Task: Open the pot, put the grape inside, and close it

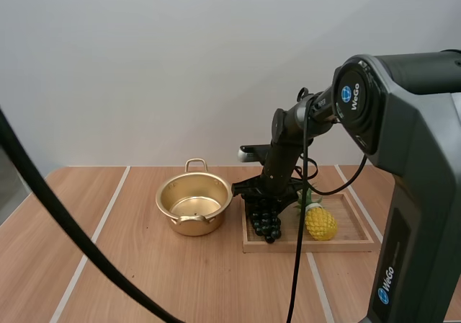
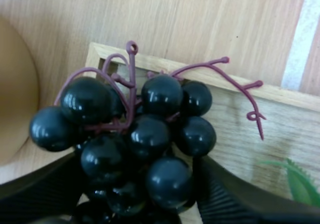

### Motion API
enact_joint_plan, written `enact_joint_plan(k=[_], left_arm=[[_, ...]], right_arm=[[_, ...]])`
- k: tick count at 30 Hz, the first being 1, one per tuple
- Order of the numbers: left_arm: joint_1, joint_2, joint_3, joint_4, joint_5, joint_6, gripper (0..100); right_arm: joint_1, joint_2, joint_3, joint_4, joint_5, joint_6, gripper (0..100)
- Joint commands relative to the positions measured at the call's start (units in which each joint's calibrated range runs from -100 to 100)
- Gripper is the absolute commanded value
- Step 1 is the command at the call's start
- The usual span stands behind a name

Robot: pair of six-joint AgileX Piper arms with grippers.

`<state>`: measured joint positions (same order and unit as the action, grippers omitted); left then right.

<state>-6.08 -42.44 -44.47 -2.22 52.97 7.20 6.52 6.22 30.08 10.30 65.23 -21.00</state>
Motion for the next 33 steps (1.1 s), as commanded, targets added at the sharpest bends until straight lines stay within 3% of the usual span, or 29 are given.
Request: enact_joint_plan(k=[1, 2, 13, 33], left_arm=[[0.0, 0.4, -0.2, -0.8, -1.1, 0.0, 0], [0.0, 0.4, -0.2, -0.8, -1.1, 0.0, 0], [0.0, 0.4, -0.2, -0.8, -1.3, 0.0, 0], [0.0, 0.4, -0.2, -0.8, -4.0, 0.0, 0]], right_arm=[[-0.2, -0.2, 0.3, -1.1, 0.1, -0.2, 21], [-0.2, -0.2, 0.3, -1.1, 0.1, -0.2, 0], [-0.2, -2.0, 0.3, -1.2, 1.1, -0.2, 0], [-0.2, -28.3, -2.6, -0.8, 2.5, -0.2, 0]])
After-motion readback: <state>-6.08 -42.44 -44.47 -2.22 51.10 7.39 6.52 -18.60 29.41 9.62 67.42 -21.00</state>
